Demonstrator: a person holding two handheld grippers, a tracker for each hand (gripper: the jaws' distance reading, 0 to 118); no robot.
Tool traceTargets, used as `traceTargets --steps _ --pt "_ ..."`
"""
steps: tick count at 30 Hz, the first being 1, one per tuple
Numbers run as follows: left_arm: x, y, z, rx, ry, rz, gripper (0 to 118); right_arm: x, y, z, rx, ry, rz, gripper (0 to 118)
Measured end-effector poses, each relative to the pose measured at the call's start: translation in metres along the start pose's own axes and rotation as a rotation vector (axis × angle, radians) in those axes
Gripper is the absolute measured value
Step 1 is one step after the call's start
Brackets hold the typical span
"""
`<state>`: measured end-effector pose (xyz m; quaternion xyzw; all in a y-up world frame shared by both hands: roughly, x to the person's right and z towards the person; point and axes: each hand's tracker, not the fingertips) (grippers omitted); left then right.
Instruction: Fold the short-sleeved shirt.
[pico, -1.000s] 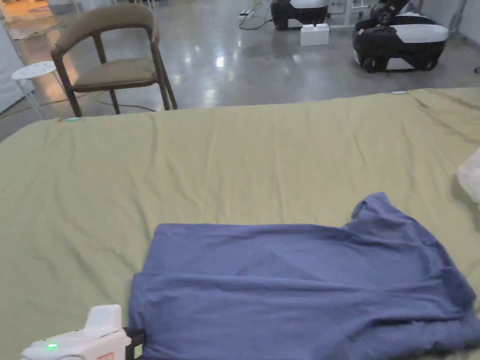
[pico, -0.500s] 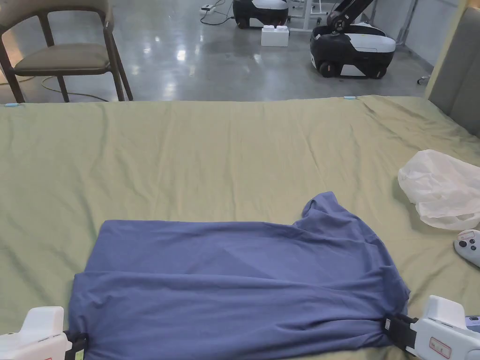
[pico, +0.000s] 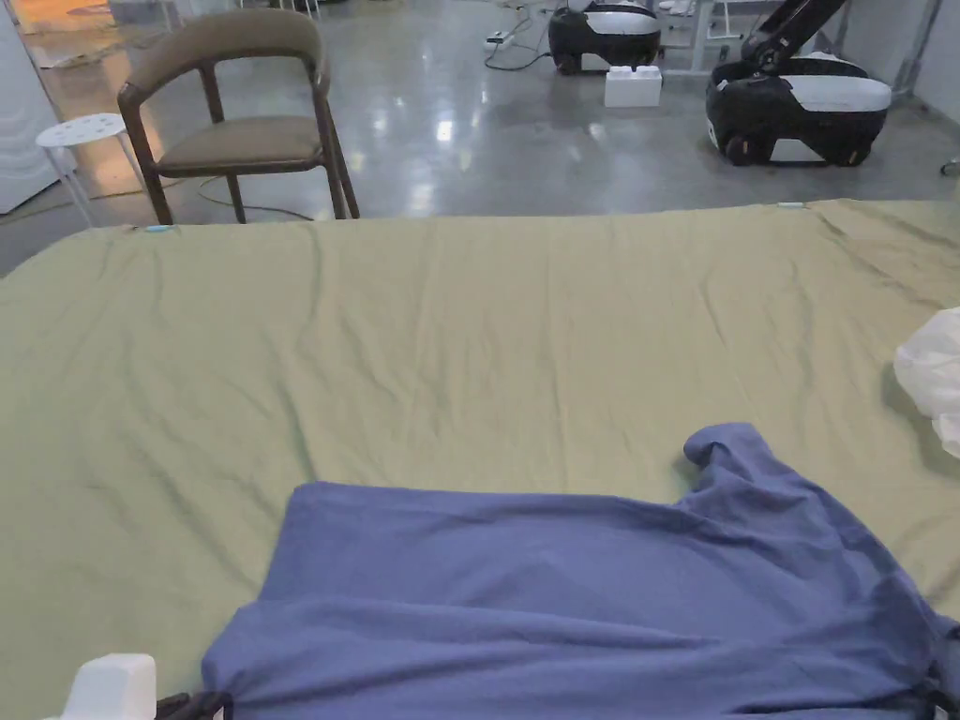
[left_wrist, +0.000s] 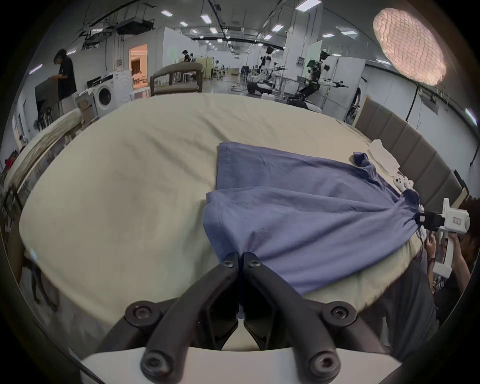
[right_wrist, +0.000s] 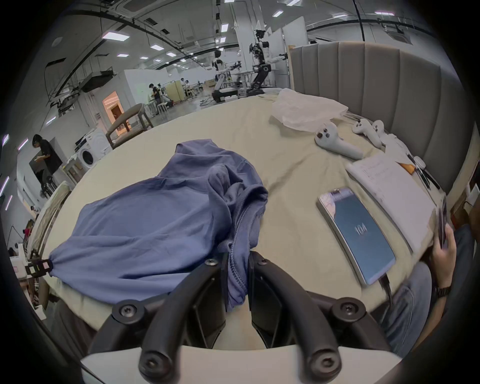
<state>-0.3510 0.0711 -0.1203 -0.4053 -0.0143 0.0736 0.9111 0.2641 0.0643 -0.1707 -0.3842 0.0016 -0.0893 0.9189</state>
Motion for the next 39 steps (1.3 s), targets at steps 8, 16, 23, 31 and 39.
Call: traceTargets --steps 8,16,23,31,39 --pt "-0.003 -0.049 0.019 0.022 -0.012 0.053 27 0.008 -0.04 0.013 -0.048 -0.002 0.027 28" --pt "0.038 -0.044 0.058 0.161 0.196 -0.143 83 0.007 -0.045 0.057 0.111 0.065 -0.079 59" --pt "0.1 -0.025 0.128 0.517 0.111 -0.146 71 -0.042 -0.032 0.107 0.295 0.163 0.005 60" --pt "0.12 -0.015 0.156 0.579 0.079 -0.138 0 -0.097 -0.026 0.137 0.374 0.181 0.239 0" --pt "0.11 -0.013 0.153 0.511 0.006 -0.101 0 -0.107 -0.029 0.127 0.32 0.22 0.301 0"
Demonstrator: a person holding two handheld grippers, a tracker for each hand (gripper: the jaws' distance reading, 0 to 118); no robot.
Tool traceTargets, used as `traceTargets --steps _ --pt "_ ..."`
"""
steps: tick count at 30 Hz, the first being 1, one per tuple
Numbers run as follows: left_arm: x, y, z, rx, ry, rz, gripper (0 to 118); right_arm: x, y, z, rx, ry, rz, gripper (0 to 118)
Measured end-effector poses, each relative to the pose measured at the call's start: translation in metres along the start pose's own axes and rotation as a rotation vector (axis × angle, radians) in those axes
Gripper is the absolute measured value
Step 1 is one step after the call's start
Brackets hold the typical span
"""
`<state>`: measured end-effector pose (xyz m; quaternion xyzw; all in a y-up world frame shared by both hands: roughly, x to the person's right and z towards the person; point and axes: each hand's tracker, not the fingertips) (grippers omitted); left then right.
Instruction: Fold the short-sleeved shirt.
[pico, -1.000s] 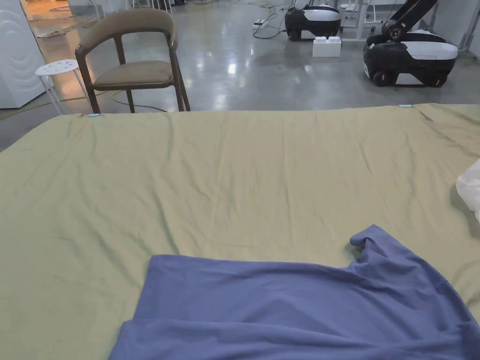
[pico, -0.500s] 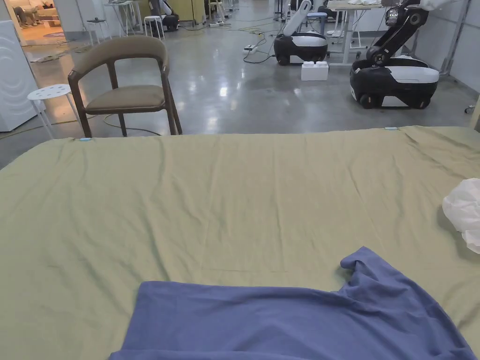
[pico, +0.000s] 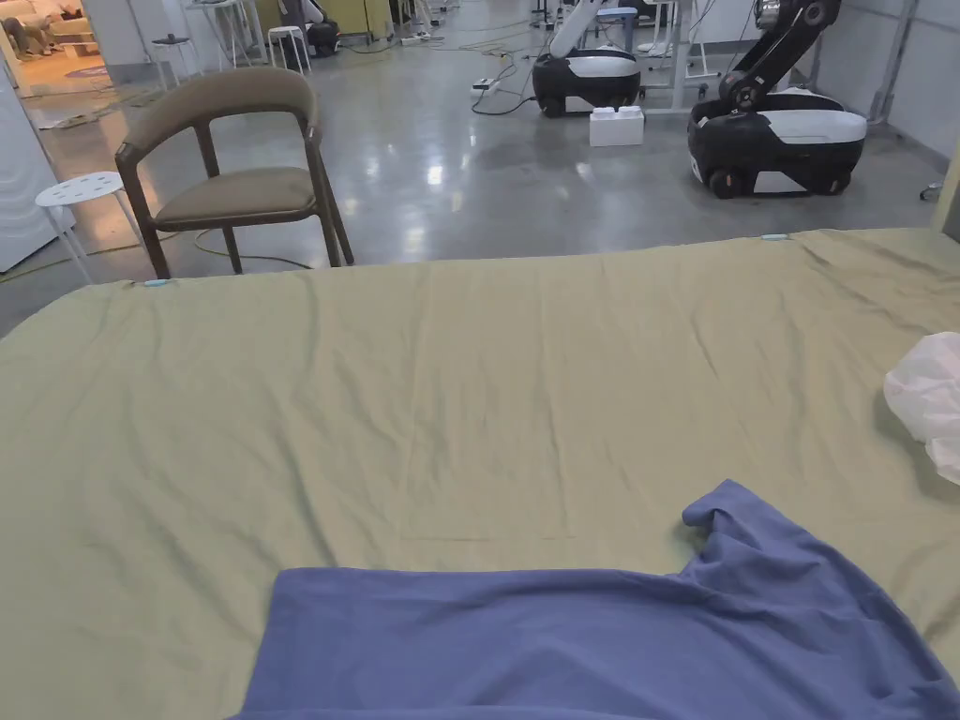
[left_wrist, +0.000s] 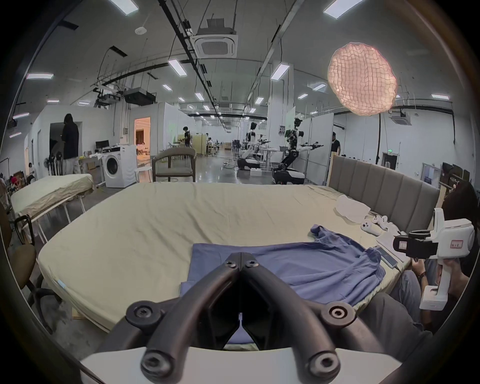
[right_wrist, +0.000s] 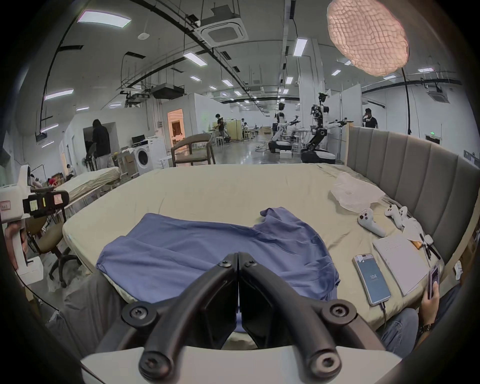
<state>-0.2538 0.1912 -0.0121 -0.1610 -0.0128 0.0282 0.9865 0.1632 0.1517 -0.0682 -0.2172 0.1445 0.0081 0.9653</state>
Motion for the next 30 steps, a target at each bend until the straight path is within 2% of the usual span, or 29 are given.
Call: traceTargets --steps 4,7,8,10,11,12,17,22,23,24,25,27,30 --pt "-0.015 0.005 -0.032 -0.058 -0.009 0.014 0 0.005 -0.001 -0.007 -0.004 0.008 -0.027 0" --pt "-0.039 0.012 -0.082 -0.122 -0.066 0.11 1 0.009 -0.006 -0.01 -0.002 0.002 -0.039 0" --pt "-0.046 0.016 -0.107 -0.157 -0.071 0.119 8 0.01 -0.008 -0.01 -0.013 -0.005 -0.05 0" --pt "-0.061 0.017 -0.155 -0.186 -0.056 0.093 45 0.013 -0.014 -0.009 -0.031 -0.016 -0.066 0" --pt "-0.069 0.017 -0.182 -0.197 -0.059 0.079 59 0.018 -0.02 -0.007 -0.043 -0.017 -0.074 0" --pt "-0.078 0.014 -0.202 -0.184 -0.066 0.094 64 0.02 -0.023 -0.006 -0.058 -0.018 -0.076 0" --pt "-0.108 -0.005 -0.315 -0.391 0.049 0.153 64 0.031 -0.033 0.014 -0.112 -0.055 -0.079 0" --pt "-0.121 -0.039 -0.363 -0.494 0.14 0.274 63 0.047 -0.044 0.021 -0.16 -0.159 -0.11 0" --pt "-0.12 -0.042 -0.367 -0.495 0.128 0.268 51 0.05 -0.046 0.021 -0.175 -0.17 -0.117 0" --pt "-0.119 -0.045 -0.371 -0.505 0.123 0.274 27 0.053 -0.047 0.02 -0.18 -0.175 -0.123 0" --pt "-0.115 -0.048 -0.371 -0.536 0.099 0.266 27 0.055 -0.048 0.019 -0.182 -0.181 -0.13 0" --pt "-0.104 -0.05 -0.376 -0.565 0.146 0.127 19 0.058 -0.046 0.016 -0.184 -0.18 -0.141 0" --pt "-0.096 -0.049 -0.379 -0.578 0.124 0.095 12 0.062 -0.04 0.005 -0.182 -0.163 -0.158 0"
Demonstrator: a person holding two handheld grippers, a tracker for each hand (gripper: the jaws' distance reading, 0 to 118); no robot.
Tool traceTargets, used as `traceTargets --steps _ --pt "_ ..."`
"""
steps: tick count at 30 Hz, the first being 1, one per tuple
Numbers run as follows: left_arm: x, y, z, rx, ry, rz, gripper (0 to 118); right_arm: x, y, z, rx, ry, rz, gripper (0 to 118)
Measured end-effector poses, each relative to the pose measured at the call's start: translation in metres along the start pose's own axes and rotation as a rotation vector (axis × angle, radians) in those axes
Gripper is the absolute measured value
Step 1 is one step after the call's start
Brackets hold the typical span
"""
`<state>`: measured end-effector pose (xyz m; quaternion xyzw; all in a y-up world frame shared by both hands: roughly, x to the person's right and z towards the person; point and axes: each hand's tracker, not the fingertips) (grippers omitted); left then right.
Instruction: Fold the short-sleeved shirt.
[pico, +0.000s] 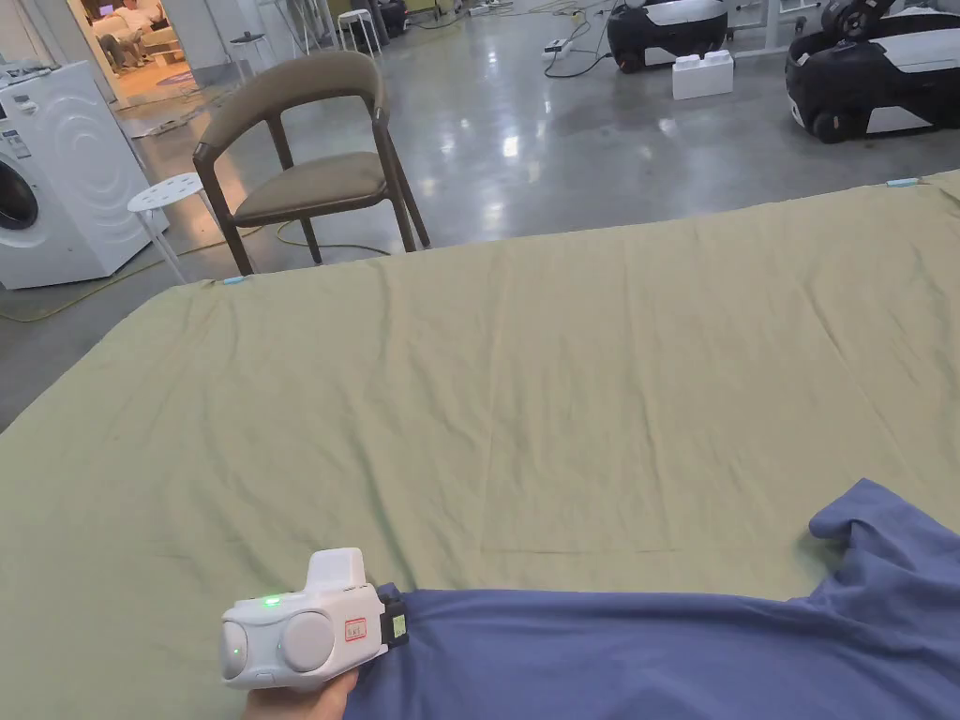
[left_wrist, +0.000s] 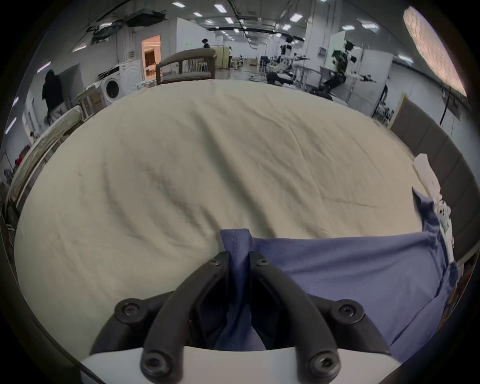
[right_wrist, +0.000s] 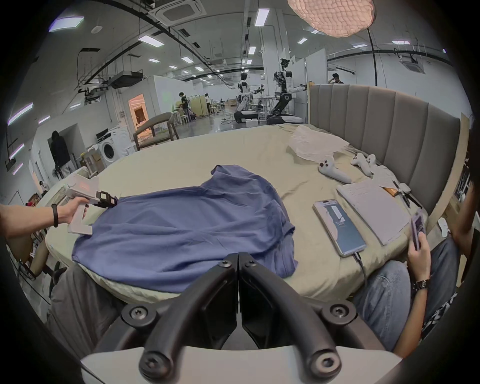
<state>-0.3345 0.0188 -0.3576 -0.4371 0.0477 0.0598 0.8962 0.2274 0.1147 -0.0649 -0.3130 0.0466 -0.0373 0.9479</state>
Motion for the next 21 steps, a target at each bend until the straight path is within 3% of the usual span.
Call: traceTargets --steps 5,7,8,11,17,21 --pt "0.003 0.006 -0.008 -0.051 0.018 -0.019 11 0.009 0.045 -0.042 0.021 0.063 -0.044 2" --pt "0.004 0.009 -0.009 -0.071 0.024 -0.028 11 0.016 0.074 -0.067 0.045 0.069 -0.058 42" --pt "0.004 0.011 -0.01 -0.082 0.025 -0.037 11 0.022 0.09 -0.083 0.053 0.076 -0.062 56" --pt "0.001 0.015 -0.009 -0.107 0.018 -0.035 11 0.04 0.13 -0.142 -0.012 0.073 -0.066 57" --pt "0.005 0.013 -0.001 -0.123 -0.002 -0.043 11 0.058 0.154 -0.267 -0.308 -0.108 0.102 57" --pt "0.007 0.008 0.006 -0.11 -0.008 -0.051 11 0.072 0.141 -0.316 -0.511 -0.193 0.066 48"
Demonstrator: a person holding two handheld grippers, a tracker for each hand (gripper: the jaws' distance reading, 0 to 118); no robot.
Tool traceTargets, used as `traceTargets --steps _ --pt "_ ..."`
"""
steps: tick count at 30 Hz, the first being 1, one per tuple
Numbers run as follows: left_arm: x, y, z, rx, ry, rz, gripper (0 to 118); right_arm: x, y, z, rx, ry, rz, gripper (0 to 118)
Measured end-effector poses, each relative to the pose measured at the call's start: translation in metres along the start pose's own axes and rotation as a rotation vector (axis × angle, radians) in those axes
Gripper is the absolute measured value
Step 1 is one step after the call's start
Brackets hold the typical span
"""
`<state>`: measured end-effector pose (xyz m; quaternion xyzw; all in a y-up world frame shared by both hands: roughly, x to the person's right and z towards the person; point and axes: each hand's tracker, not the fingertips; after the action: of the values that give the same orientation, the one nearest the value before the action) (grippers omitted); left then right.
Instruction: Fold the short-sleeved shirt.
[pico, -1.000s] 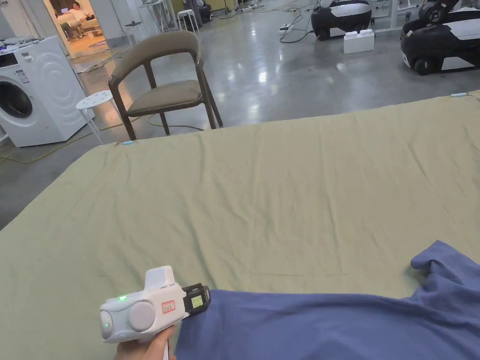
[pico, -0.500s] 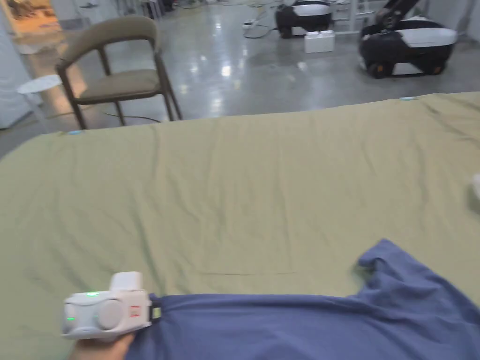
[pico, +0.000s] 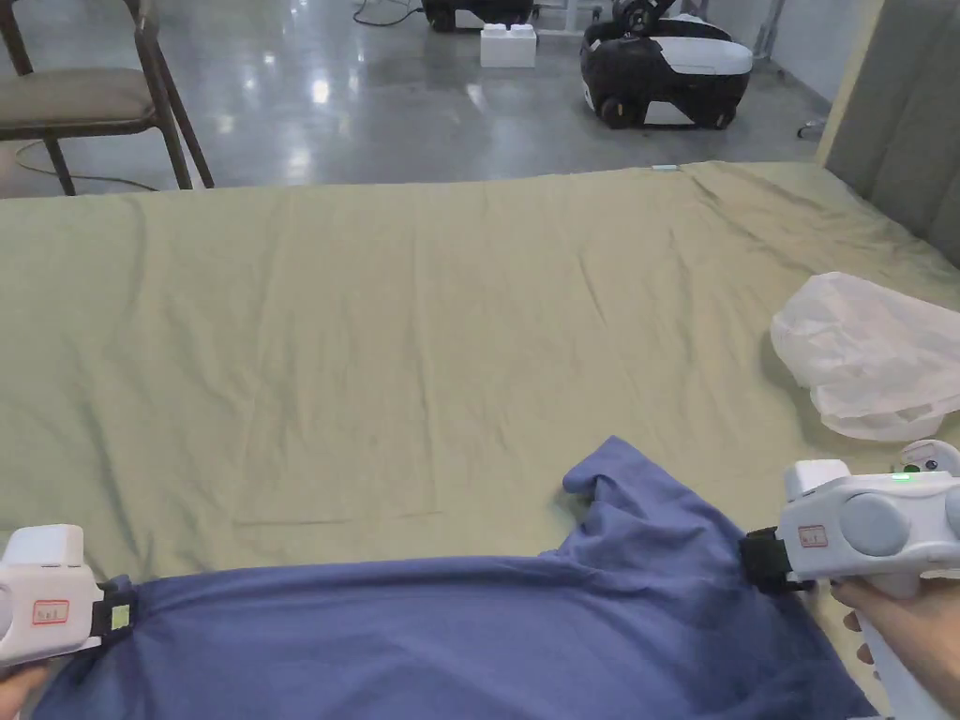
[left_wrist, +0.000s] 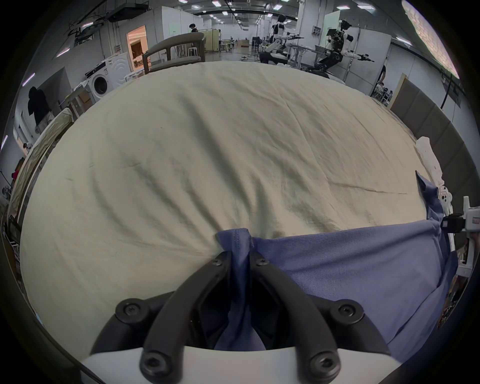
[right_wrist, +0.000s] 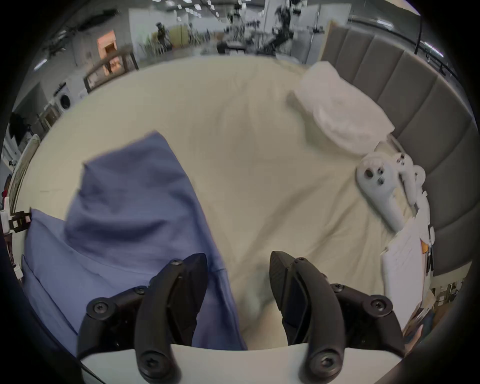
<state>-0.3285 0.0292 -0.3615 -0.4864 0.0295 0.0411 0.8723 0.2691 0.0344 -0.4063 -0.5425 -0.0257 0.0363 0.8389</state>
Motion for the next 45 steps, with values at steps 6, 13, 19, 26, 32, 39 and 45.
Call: traceTargets --steps 6,13,19,26,32,39,45 --pt "0.007 -0.002 0.01 0.056 0.031 -0.075 2 0.005 -0.009 0.009 0.08 0.073 -0.015 1" --pt "-0.003 -0.046 0.109 0.257 -0.099 -0.141 0 0.018 -0.06 0.107 0.308 0.173 0.006 1" --pt "-0.04 -0.12 0.182 0.274 -0.182 -0.002 0 0.033 -0.173 0.16 0.365 0.208 -0.04 1" --pt "-0.06 -0.188 0.189 0.211 -0.17 0.025 0 0.032 -0.255 0.164 0.274 0.215 -0.086 1" --pt "-0.059 -0.215 0.173 0.162 -0.139 0.014 0 0.027 -0.262 0.152 0.262 0.196 -0.093 1" --pt "-0.06 -0.226 0.169 0.198 -0.076 0.049 60 0.023 -0.252 0.156 0.294 0.167 -0.073 30" --pt "-0.053 -0.219 0.239 0.488 -0.006 0.107 71 0.018 -0.249 0.207 0.475 0.176 -0.109 56"
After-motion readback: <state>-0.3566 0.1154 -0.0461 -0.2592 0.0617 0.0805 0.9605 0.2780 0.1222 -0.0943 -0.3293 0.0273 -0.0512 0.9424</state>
